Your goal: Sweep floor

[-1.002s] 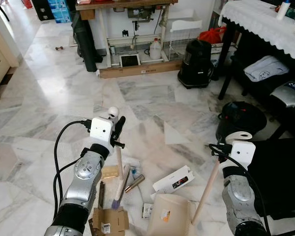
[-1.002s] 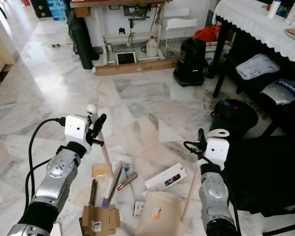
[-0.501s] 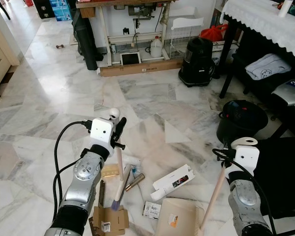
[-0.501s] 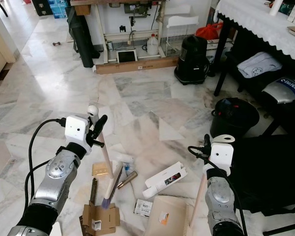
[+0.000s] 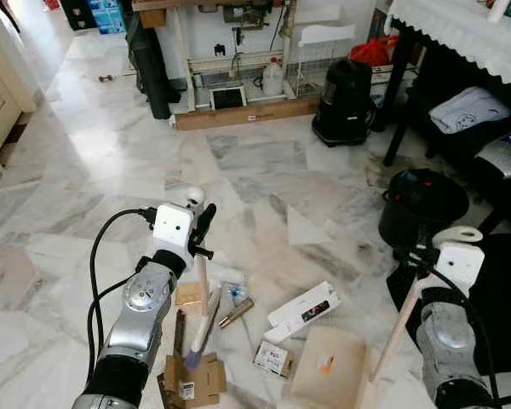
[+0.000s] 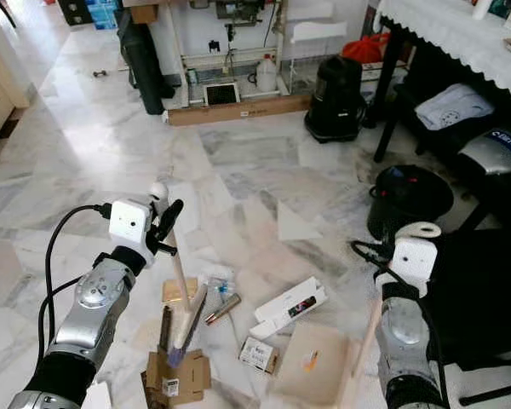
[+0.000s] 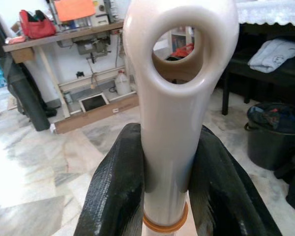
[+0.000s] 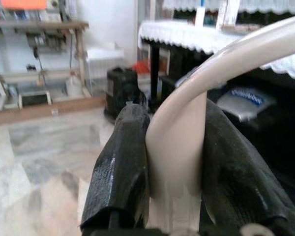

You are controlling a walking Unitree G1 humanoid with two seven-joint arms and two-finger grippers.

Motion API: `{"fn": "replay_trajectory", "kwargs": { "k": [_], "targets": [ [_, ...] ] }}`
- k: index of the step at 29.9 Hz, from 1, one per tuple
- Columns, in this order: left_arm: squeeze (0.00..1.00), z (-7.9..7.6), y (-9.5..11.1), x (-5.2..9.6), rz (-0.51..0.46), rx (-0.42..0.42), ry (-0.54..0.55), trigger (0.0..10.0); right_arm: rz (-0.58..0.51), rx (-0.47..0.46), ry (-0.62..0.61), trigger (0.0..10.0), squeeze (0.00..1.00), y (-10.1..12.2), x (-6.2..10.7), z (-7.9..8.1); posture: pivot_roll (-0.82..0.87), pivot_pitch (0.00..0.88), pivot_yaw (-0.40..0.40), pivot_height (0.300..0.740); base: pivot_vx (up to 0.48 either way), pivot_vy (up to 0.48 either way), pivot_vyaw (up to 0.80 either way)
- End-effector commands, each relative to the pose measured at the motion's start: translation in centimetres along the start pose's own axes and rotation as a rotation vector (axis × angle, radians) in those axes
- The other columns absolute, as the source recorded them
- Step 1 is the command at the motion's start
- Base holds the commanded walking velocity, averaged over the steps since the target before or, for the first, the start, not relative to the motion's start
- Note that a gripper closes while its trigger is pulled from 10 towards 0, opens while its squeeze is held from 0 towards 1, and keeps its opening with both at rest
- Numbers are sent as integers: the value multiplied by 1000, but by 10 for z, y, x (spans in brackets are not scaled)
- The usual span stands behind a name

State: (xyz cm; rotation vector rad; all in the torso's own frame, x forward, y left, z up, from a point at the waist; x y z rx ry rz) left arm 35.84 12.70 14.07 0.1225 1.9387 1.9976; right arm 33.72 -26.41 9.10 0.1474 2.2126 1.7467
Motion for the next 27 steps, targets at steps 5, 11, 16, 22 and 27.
{"fn": "replay_trajectory", "kwargs": {
  "k": [5,11,16,22,27],
  "targets": [
    [0,1,15,-3,-53,-10,1,10000,-39,-5,5,10000,0,9,-4,5,104,88,53,740,0,0,0],
    [0,4,16,-3,-57,-15,9,10000,22,8,35,10000,0,-7,5,11,109,89,54,740,0,0,0],
    [0,5,17,-2,-57,-17,7,10000,70,30,52,10000,0,-20,12,13,110,93,56,740,0,0,0],
    [0,5,17,-2,-55,-19,5,10000,112,51,78,10000,0,-29,17,16,117,93,60,740,0,0,0],
    [0,5,17,-3,-53,-21,-3,10000,150,69,85,10000,0,-38,22,16,120,92,64,740,0,0,0]
  ]
}}
Point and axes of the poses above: a point about 5 cm out from each wrist's last joint towards the gripper, its own x axis pointing back from the gripper into the wrist, its own y axis along the axis of the wrist's last joint, z = x × y, the point moved 4 cm from there along -x, pointing out of the wrist towards the gripper, and after that the axes turned 6 degrees about x, right-handed, at the moved point
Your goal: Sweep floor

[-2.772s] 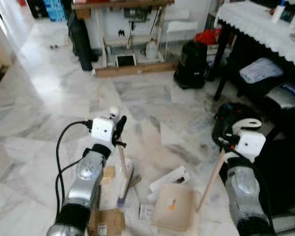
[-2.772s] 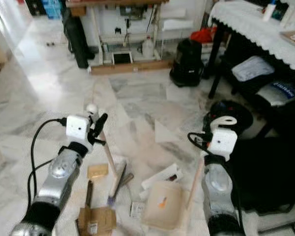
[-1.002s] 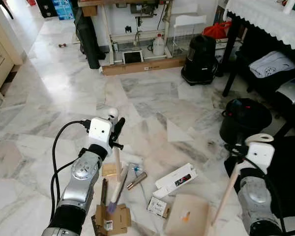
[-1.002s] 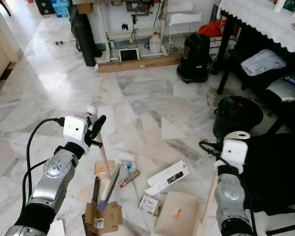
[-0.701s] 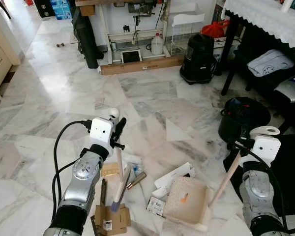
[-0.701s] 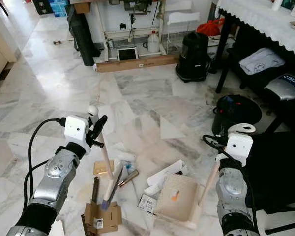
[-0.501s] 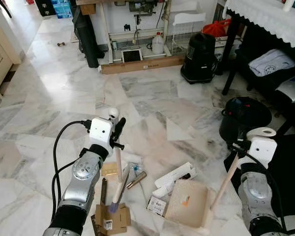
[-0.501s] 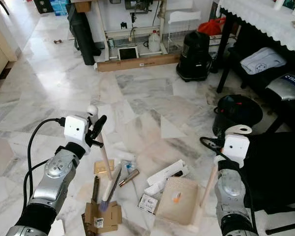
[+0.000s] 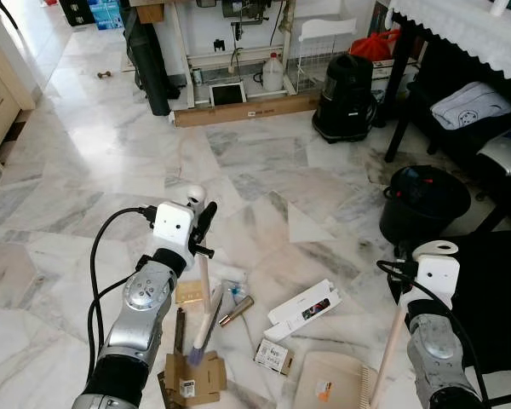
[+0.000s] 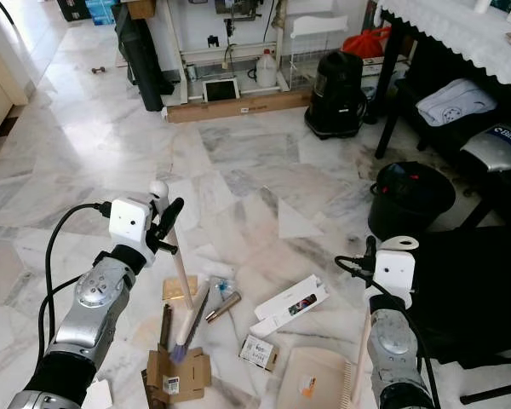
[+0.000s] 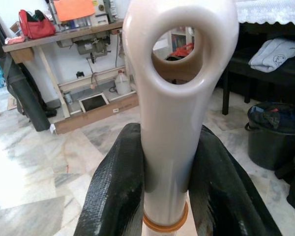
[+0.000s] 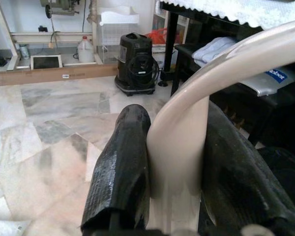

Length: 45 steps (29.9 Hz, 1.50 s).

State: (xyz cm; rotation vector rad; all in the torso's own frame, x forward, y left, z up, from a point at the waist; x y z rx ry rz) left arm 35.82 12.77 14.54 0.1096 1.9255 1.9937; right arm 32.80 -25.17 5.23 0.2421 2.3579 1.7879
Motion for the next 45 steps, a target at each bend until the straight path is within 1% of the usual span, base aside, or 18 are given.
{"fn": "replay_trajectory", "kwargs": {
  "k": [1,5,12,15,17,21,23,24,29,34,39,45],
  "targets": [
    [0,3,13,-2,-38,-15,-2,10000,27,14,4,10000,0,-7,3,0,120,92,64,740,0,0,0],
    [0,0,11,-2,-25,-5,-24,10000,51,17,10,10000,0,-13,7,3,122,91,66,740,0,0,0],
    [0,-4,10,-3,-16,8,-50,10000,105,12,30,10000,0,-26,16,13,128,92,66,740,0,0,0],
    [0,-7,8,-3,0,19,-71,10000,119,14,37,10000,0,-29,18,16,127,92,66,740,0,0,0],
    [0,-12,5,-3,14,35,-94,10000,128,14,44,10000,0,-31,20,19,128,92,65,740,0,0,0],
    [0,-14,4,-3,26,49,-103,10000,126,14,49,10000,0,-31,20,22,126,93,62,740,0,0,0],
    [0,-18,-5,-3,73,79,-114,10000,116,21,63,10000,0,-29,19,26,122,95,61,740,0,0,0],
    [0,-19,-10,-3,85,81,-111,10000,105,21,66,10000,0,-26,18,27,122,95,61,740,0,0,0],
    [0,-13,-19,-6,101,132,-46,10000,74,23,61,10000,0,-20,14,24,101,99,53,740,0,0,0],
    [0,-14,-21,-8,99,133,-43,10000,55,28,59,10000,0,-16,12,21,97,102,49,740,0,0,0],
    [0,-15,-31,-9,121,128,-45,10000,41,28,62,10000,0,-14,11,21,86,103,43,740,0,0,0],
    [0,-19,-34,-13,119,141,-47,10000,34,30,72,10000,0,-12,11,22,82,105,38,740,0,0,0]
  ]
}}
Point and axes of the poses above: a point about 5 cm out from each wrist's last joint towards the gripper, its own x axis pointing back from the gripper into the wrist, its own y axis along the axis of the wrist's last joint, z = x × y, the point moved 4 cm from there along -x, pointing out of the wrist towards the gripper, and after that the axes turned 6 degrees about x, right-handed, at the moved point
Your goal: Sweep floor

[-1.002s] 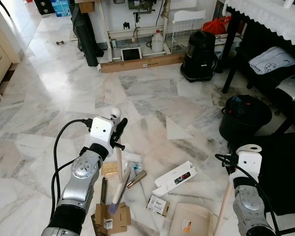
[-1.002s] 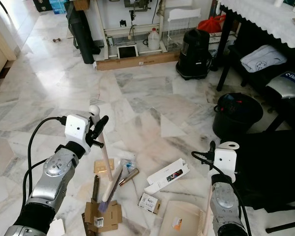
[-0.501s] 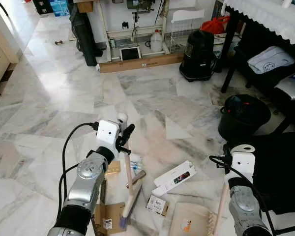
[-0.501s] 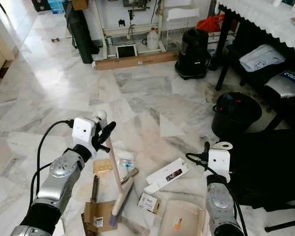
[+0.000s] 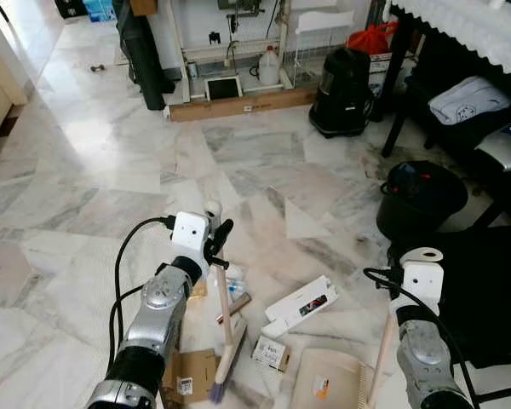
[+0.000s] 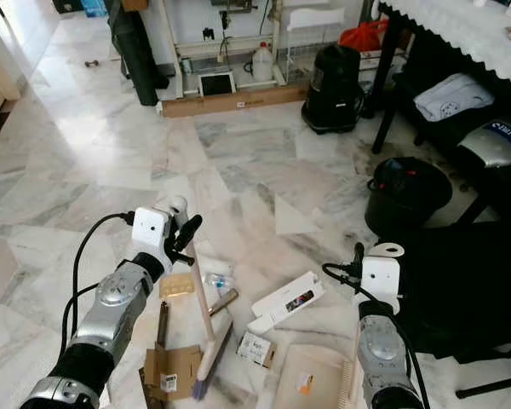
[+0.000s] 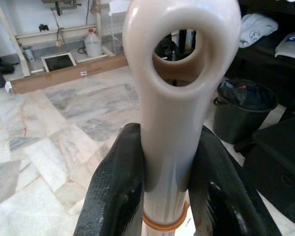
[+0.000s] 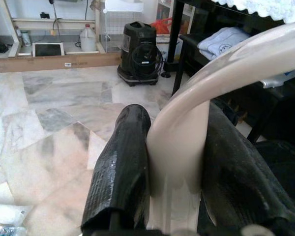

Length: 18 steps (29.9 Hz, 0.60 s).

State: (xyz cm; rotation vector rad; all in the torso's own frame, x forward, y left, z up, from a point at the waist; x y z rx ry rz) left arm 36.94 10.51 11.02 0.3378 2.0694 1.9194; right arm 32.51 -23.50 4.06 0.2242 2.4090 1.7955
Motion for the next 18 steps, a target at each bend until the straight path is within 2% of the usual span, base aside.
{"fn": "replay_trajectory", "kwargs": {
  "k": [1,6,9,15,18],
  "targets": [
    [0,0,3,-3,-24,9,4,10000,21,12,33,10000,0,-5,3,5,82,105,38,740,0,0,0],
    [0,-10,2,-9,-15,32,-40,10000,17,10,37,10000,0,-4,2,6,75,105,40,740,0,0,0],
    [0,-10,4,-10,-22,38,-43,10000,14,9,36,10000,0,-3,2,6,77,104,40,740,0,0,0],
    [0,-8,7,-15,-20,135,-42,10000,11,10,40,10000,0,-2,1,6,79,103,39,740,0,0,0],
    [0,-13,5,-18,12,166,-79,10000,10,10,41,10000,0,-2,1,6,79,102,40,740,0,0,0]
  ]
}}
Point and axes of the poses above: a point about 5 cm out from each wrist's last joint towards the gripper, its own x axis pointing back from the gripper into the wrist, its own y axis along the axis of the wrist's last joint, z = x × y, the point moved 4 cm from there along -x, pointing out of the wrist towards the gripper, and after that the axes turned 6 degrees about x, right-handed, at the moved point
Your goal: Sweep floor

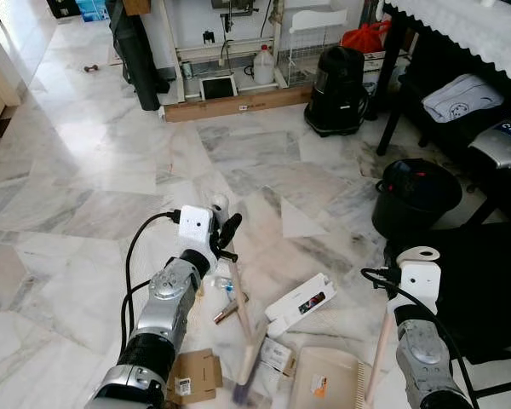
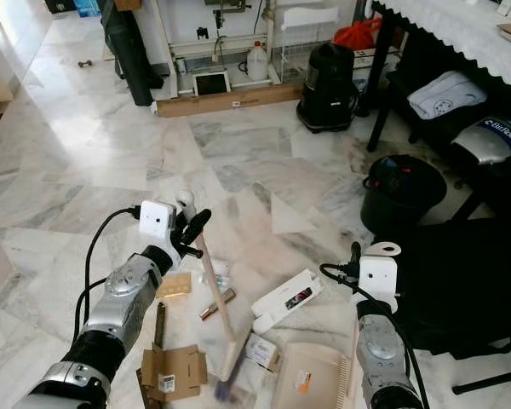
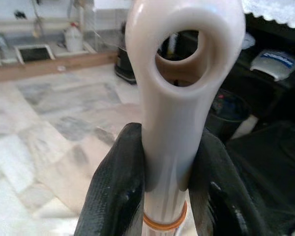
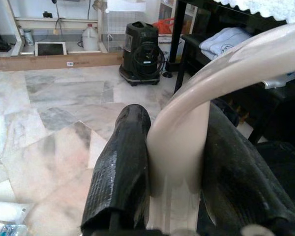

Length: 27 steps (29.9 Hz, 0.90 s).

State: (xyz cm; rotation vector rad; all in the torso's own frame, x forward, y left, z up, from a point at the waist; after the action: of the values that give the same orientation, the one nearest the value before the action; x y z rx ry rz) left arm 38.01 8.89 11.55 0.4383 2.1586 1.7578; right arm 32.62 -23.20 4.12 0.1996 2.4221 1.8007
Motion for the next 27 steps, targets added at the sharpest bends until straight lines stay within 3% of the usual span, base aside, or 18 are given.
{"fn": "replay_trajectory", "kwargs": {
  "k": [1,8,12,14,18,27],
  "targets": [
    [0,-5,0,-3,17,64,-38,10000,16,7,20,10000,0,-3,2,4,82,103,41,740,0,0,0],
    [0,-10,2,-5,55,163,-94,10000,15,4,22,10000,0,-2,1,5,87,103,41,740,0,0,0],
    [0,-16,11,-7,43,310,-136,10000,13,2,26,10000,0,-2,1,7,90,102,42,740,0,0,0],
    [0,-15,15,-8,31,313,-129,10000,14,2,27,10000,0,-2,1,7,91,100,41,740,0,0,0],
    [0,0,38,-9,-75,236,-40,10000,11,5,26,10000,0,-1,0,7,94,102,41,740,0,0,0],
    [0,13,48,-3,-115,226,11,10000,-50,55,-81,10000,0,8,-1,-14,97,106,45,740,0,0,0]
  ]
}}
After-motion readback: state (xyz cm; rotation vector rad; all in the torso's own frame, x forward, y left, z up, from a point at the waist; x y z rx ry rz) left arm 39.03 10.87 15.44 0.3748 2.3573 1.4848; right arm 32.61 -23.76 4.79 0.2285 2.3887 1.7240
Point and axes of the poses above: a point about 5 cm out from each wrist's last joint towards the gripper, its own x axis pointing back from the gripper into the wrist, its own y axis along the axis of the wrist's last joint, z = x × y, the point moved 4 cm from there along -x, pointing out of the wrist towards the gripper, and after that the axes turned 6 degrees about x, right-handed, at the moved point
